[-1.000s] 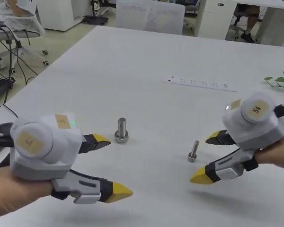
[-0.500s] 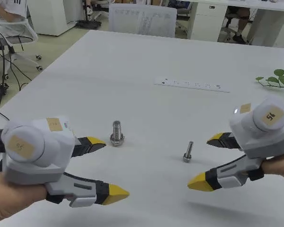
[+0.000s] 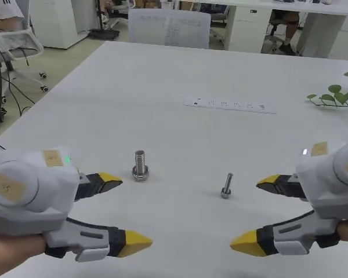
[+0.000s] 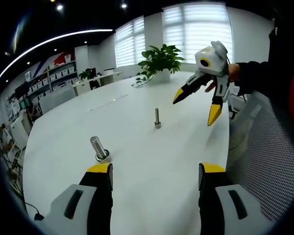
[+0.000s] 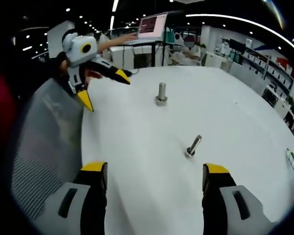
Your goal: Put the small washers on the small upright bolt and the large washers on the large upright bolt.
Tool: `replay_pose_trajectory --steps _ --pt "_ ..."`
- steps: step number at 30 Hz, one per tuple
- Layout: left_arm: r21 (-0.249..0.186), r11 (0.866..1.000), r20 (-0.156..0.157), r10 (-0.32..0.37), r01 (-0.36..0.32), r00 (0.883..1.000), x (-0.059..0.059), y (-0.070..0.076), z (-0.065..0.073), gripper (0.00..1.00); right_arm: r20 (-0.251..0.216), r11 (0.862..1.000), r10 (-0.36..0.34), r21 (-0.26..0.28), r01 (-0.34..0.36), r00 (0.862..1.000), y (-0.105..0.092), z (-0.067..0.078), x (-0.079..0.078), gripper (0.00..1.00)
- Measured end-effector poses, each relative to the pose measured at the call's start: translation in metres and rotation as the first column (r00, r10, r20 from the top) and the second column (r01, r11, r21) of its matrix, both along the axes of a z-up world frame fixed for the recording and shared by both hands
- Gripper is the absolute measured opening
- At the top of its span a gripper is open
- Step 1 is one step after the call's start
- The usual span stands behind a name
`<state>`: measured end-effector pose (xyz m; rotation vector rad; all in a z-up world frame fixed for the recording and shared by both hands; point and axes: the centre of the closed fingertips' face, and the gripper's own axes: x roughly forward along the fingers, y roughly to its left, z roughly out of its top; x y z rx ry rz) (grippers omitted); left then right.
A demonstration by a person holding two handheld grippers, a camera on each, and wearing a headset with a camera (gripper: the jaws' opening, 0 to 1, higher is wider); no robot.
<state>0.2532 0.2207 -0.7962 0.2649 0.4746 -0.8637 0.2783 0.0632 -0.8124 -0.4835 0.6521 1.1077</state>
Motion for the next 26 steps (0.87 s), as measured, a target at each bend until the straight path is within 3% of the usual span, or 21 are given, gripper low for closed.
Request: replay_pose_trajectory --steps 4,20,26 --pt "-0.020 1.000 -0.003 0.015 -0.015 1.000 -0.002 0.002 0.002 0.71 -0.013 0.997 -0.020 0.078 0.021 1.000 0.002 0.003 -0.008 0.80" --pt "-0.057 0.997 -0.024 0.043 -0.045 0.999 -0.010 0.006 0.001 0.71 0.018 0.991 -0.039 0.127 0.037 0.999 0.011 0.003 -0.015 0.80" --pt "-0.055 0.997 -0.027 0.044 -0.045 0.999 -0.011 0.005 0.001 0.71 0.009 0.993 -0.029 0.115 0.028 1.000 0.014 -0.007 -0.021 0.80"
